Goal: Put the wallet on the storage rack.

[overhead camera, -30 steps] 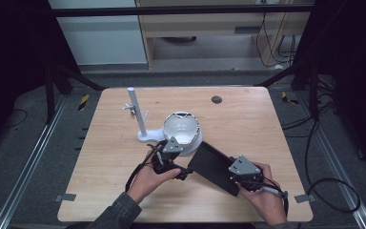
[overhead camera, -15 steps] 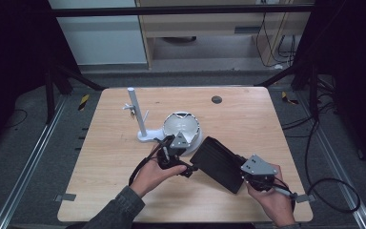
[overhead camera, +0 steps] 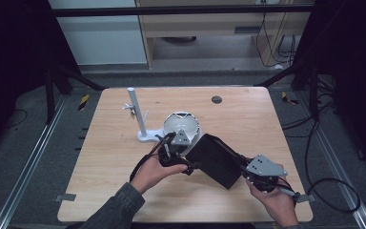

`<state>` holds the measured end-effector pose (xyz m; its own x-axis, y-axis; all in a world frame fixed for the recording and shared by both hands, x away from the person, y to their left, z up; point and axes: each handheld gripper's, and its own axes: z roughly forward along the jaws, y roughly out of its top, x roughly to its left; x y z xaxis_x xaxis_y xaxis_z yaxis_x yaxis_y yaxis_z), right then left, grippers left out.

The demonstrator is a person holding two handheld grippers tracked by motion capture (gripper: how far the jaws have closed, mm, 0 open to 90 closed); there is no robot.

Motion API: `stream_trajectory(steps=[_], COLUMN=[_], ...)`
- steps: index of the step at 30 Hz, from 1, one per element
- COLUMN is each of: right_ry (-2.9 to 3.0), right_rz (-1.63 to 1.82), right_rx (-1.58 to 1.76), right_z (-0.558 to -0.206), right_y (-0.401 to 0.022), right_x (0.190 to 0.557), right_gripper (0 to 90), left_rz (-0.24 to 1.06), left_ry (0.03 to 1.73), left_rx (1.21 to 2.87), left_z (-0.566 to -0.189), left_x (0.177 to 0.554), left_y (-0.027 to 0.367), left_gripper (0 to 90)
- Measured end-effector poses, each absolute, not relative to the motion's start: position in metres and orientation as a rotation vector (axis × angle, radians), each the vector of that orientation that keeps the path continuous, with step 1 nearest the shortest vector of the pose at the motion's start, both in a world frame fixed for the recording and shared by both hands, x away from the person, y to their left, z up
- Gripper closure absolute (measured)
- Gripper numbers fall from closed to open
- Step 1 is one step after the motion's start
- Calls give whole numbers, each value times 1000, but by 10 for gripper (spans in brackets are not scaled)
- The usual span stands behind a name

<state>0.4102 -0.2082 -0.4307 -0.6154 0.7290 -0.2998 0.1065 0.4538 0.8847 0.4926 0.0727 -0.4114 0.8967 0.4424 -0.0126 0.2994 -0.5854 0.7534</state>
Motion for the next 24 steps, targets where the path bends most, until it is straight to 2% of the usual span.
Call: stream_trajectory(steps=[8, 11, 14, 17, 20, 24], right_ry=[2020, 2017, 2019, 2030, 2055, 2129], right_rz=[1192, 1199, 1204, 1218, 1221, 1227], right_rx=[680, 673, 671, 677, 701, 736], right_z=[-430, -430, -432, -435, -440, -456], right_y=[-208, -209, -209, -210, -211, -208], right_x=[409, 410, 409, 410, 410, 407], right_gripper=[841, 840, 839, 824, 750, 598], left_rz=[175, 138, 130, 87, -34, -12], left_ry=[495, 514, 497, 508, 536, 547], left_rx=[2253, 2269, 2288, 2298, 2271, 2295], left_z=[-411, -410, -406, -401, -392, -380], left_x=[497, 500, 501, 503, 503, 501], left_y=[62, 58, 58, 59, 59, 55], left_gripper=[201, 320, 519, 611, 763, 800])
